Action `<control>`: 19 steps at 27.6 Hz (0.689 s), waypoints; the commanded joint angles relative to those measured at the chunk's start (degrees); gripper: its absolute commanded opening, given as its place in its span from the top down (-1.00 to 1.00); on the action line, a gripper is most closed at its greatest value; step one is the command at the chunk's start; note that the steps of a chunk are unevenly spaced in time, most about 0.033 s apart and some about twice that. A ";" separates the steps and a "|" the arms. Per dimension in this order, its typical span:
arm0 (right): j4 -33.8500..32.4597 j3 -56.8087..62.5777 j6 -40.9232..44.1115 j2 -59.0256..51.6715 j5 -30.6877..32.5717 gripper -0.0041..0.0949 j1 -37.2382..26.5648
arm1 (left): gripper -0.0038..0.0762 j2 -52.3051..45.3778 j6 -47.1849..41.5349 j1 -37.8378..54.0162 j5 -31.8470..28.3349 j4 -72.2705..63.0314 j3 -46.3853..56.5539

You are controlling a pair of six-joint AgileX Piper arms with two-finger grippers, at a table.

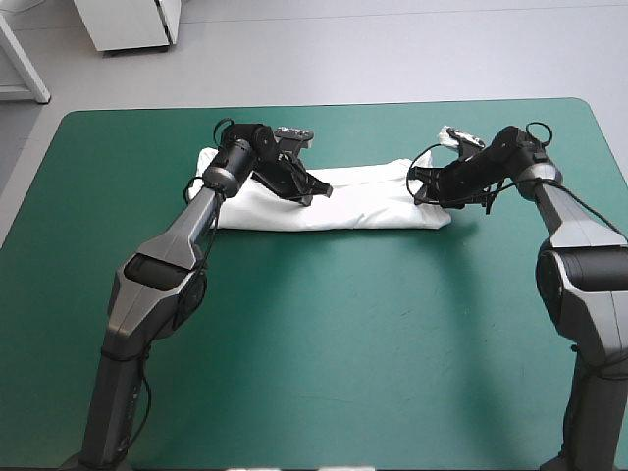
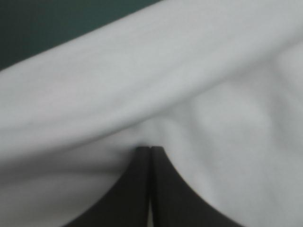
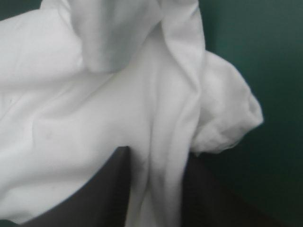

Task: Fold the cloth

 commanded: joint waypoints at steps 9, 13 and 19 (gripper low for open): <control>4.12 -4.11 -2.79 -6.92 -1.70 0.95 0.33 | 0.93 -2.35 -0.62 -0.73 -0.33 -1.81 -0.91; 7.11 -9.39 -2.79 -9.08 0.55 0.95 0.72 | 0.93 -2.35 -0.62 -0.73 0.05 -3.50 -0.91; 9.54 -20.26 -2.15 -10.40 1.55 0.95 4.39 | 0.93 -2.35 -0.62 -1.37 0.57 -5.72 -0.91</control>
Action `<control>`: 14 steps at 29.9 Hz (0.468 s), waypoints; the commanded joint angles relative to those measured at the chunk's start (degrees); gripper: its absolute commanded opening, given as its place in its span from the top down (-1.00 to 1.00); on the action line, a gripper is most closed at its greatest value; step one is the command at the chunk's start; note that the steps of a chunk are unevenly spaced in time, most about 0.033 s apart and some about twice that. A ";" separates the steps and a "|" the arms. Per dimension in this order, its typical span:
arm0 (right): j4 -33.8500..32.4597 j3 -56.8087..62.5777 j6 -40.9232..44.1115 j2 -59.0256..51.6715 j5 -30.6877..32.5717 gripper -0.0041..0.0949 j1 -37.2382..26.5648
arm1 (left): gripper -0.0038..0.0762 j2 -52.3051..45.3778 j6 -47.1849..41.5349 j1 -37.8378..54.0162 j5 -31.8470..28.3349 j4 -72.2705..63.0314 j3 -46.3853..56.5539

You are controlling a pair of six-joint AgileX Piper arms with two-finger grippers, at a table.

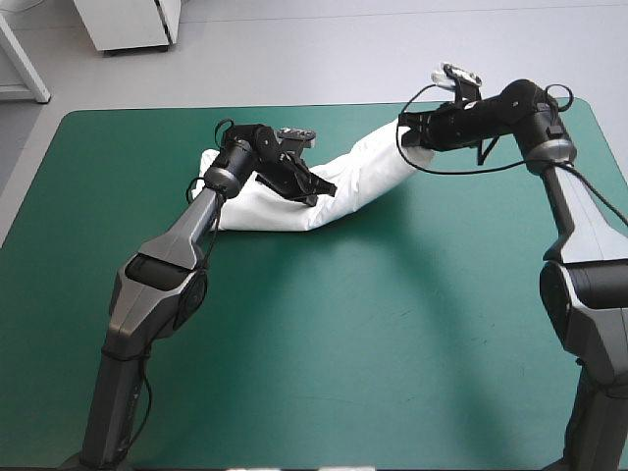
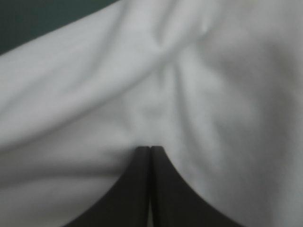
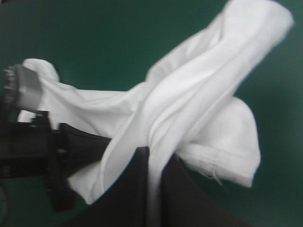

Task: Fold the cloth

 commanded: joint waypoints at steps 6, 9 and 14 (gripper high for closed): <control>3.75 -12.24 0.41 -4.55 -2.85 0.95 6.60 | 0.93 -2.78 -0.47 -3.07 0.79 -3.03 -0.91; 3.50 -12.27 0.55 -4.55 -2.81 0.95 7.52 | 0.93 -2.78 -0.67 -3.72 0.79 -3.32 -0.91; 2.50 -12.27 0.76 -4.55 -1.62 0.95 7.75 | 0.93 -3.63 -0.74 -3.28 3.30 -1.68 -2.42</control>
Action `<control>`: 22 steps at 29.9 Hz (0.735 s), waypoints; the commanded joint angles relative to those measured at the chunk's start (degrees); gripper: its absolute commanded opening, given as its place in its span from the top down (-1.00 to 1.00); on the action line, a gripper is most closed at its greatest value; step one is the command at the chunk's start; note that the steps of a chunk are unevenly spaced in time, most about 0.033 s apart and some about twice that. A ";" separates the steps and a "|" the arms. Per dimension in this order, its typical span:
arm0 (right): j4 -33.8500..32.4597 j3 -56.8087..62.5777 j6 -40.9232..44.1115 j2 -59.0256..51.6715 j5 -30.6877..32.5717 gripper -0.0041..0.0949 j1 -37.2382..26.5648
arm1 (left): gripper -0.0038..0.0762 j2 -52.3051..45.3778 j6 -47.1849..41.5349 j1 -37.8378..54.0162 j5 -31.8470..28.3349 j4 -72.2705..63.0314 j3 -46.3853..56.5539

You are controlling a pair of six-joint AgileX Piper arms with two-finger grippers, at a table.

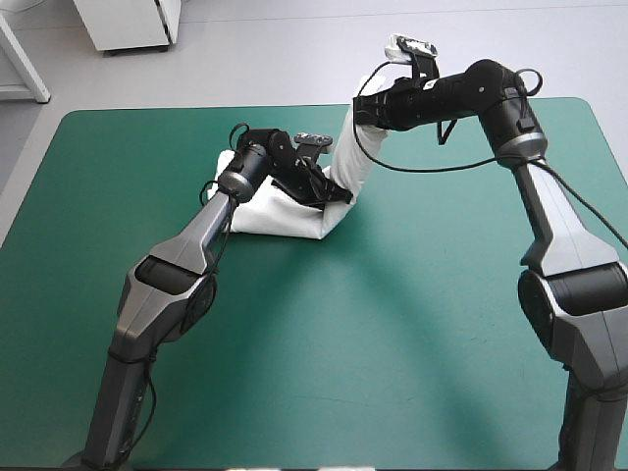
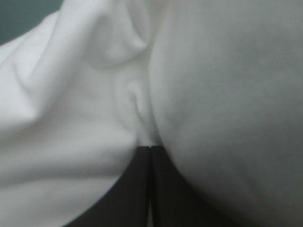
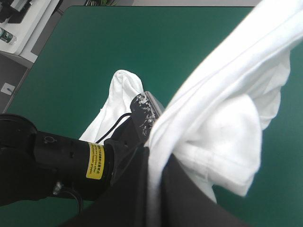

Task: Fold the cloth

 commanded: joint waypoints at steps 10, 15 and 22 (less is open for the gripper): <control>2.19 -2.08 -1.27 -4.40 -1.06 0.95 -0.14 | 0.93 -12.26 -2.57 4.80 6.55 1.90 -10.63; 2.44 -2.08 -1.38 -4.40 0.59 0.95 0.55 | 0.93 -20.11 -2.57 4.89 6.67 10.11 -4.74; 2.44 -2.58 -2.06 -2.62 -2.84 0.95 5.03 | 0.93 -37.65 -3.02 6.71 6.46 22.42 23.52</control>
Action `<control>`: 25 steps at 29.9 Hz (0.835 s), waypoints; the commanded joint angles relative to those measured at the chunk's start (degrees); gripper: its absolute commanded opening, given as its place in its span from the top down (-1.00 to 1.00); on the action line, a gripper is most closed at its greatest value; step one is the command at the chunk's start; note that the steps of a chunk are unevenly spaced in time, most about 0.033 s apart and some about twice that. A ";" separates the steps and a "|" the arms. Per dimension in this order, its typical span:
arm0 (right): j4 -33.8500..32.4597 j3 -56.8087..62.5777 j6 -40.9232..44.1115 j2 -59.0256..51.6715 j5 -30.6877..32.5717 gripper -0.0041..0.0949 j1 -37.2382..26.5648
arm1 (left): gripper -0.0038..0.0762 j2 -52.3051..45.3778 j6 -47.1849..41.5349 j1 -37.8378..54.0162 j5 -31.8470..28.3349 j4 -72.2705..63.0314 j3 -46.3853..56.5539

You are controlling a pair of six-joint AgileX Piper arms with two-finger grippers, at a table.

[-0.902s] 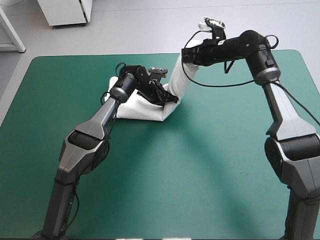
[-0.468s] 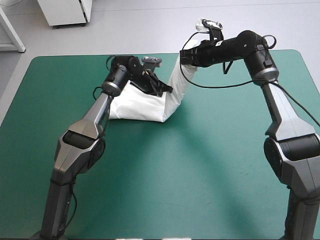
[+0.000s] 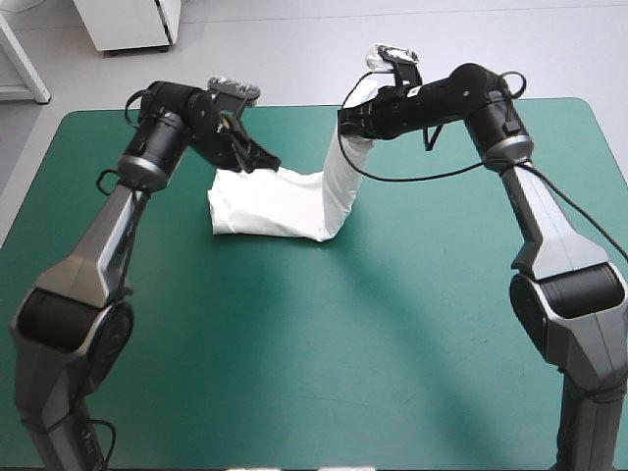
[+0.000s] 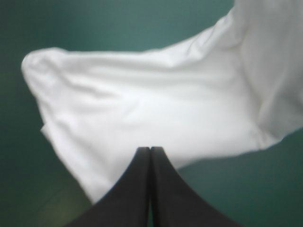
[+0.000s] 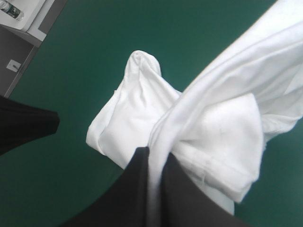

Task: Fold the cloth

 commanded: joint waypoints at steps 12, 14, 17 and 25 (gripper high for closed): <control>6.90 -21.18 -4.13 14.22 -8.05 -0.19 12.83 | 0.93 -29.83 -0.81 17.26 -2.30 0.59 48.05; 5.05 -24.30 -4.36 15.34 -8.18 -0.87 13.38 | 0.93 -31.31 -0.81 17.26 -3.17 0.74 50.13; 1.16 -26.30 -0.58 15.10 -7.71 -0.95 13.21 | 0.93 -32.29 -0.81 17.26 -4.18 -0.27 51.00; -11.17 -28.37 13.39 14.49 9.28 -0.62 9.55 | 0.93 -32.53 0.30 17.26 -4.79 -2.48 51.00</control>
